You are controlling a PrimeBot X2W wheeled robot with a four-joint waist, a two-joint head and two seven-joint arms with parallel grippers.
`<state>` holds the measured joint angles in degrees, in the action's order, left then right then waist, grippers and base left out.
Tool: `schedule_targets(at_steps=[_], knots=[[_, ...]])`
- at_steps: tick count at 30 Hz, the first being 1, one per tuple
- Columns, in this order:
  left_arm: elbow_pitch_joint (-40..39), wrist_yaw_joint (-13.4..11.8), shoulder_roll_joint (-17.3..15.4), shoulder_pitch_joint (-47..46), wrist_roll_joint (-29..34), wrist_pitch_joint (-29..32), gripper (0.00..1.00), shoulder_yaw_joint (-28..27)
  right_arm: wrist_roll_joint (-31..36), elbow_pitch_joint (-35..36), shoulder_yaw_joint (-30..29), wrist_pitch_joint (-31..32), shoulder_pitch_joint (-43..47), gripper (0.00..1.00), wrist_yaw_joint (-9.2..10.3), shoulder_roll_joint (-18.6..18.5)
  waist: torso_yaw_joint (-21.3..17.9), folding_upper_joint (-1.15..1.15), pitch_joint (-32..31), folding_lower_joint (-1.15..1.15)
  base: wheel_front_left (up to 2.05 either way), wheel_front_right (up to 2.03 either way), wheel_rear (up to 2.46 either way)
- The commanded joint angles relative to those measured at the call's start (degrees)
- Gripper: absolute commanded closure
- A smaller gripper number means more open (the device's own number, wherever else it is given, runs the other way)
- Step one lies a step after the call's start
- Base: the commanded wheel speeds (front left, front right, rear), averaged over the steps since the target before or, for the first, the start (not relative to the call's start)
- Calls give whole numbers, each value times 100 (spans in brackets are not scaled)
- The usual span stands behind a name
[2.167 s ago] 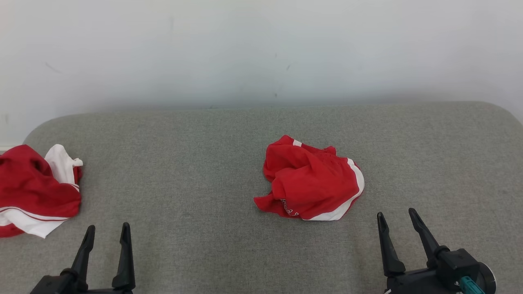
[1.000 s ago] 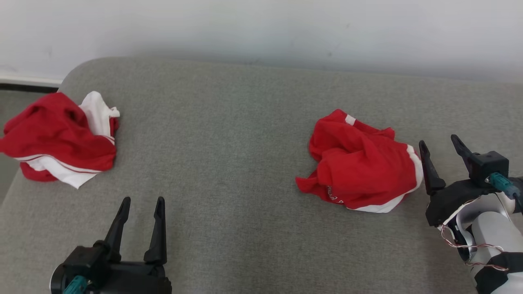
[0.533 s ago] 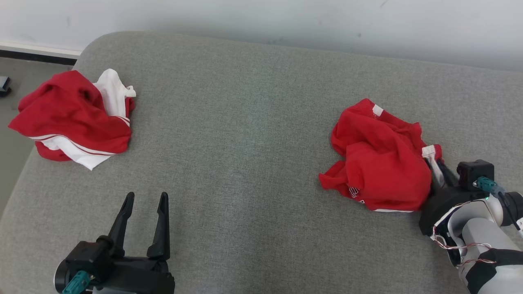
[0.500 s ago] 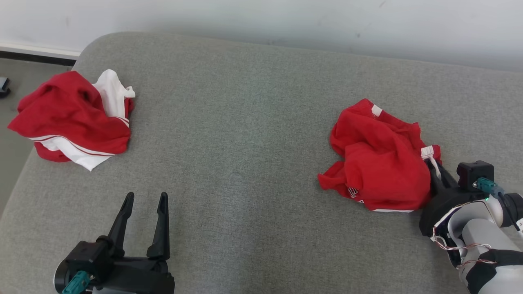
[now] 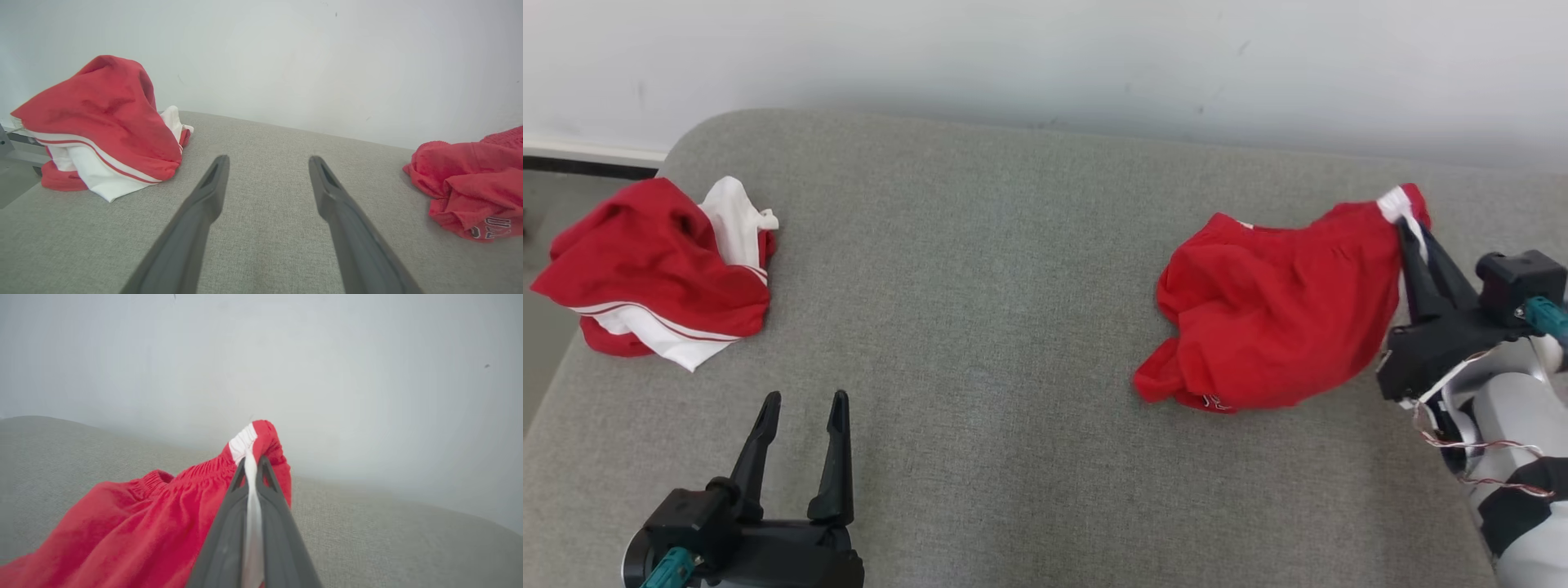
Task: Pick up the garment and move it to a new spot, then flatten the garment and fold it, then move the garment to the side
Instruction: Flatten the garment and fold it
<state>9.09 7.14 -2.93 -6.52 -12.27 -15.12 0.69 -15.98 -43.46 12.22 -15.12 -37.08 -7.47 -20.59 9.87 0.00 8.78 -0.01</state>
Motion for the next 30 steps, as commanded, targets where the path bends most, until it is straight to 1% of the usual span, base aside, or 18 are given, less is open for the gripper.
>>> schedule_targets(at_steps=[1,4,7,11,12,15,19,22,23,24,27,30], knots=[[-22,16,3,102,39,-4,0,-41,66,406,72,-2,151,100,-5,129,-33,0,-151,1,0,0,0],[-47,15,3,167,36,-4,0,-77,110,1026,335,-1,325,100,-5,316,-11,0,-254,1,0,0,0],[-84,3,3,251,49,-4,0,-116,161,1572,741,-2,472,100,-5,548,34,0,-327,1,0,0,0],[-147,-23,4,316,38,-4,0,-149,165,1968,1468,-2,636,100,-5,844,123,0,-354,1,0,0,0],[-147,-23,4,316,38,-4,0,-149,165,1968,1468,-2,636,100,-5,844,123,0,-354,1,0,0,0],[-162,-29,4,361,17,-4,0,-150,105,1998,2067,-2,746,100,-5,1058,201,0,-345,1,0,0,0],[-161,-36,5,356,-8,-4,0,-107,71,1713,2773,-2,884,100,-5,1331,300,0,-328,1,0,0,0],[-137,-37,4,341,-23,-4,0,-88,-33,1396,3118,-2,997,100,-5,1490,357,0,-331,1,0,0,0],[-134,-44,4,343,-24,-4,0,-84,-43,1320,3221,-3,1006,79,-5,1537,367,0,-333,1,0,0,0],[-133,-45,5,345,-21,-4,0,-85,-53,1266,3298,-3,1011,0,-5,1579,373,0,-335,1,0,0,0],[-136,-58,4,366,-11,-4,0,-128,4,1238,3384,-3,975,0,-5,1636,342,0,-351,1,0,0,0],[-165,-84,4,416,12,-4,0,-183,79,1431,3207,-2,905,0,-5,1596,254,0,-385,1,0,0,0]])
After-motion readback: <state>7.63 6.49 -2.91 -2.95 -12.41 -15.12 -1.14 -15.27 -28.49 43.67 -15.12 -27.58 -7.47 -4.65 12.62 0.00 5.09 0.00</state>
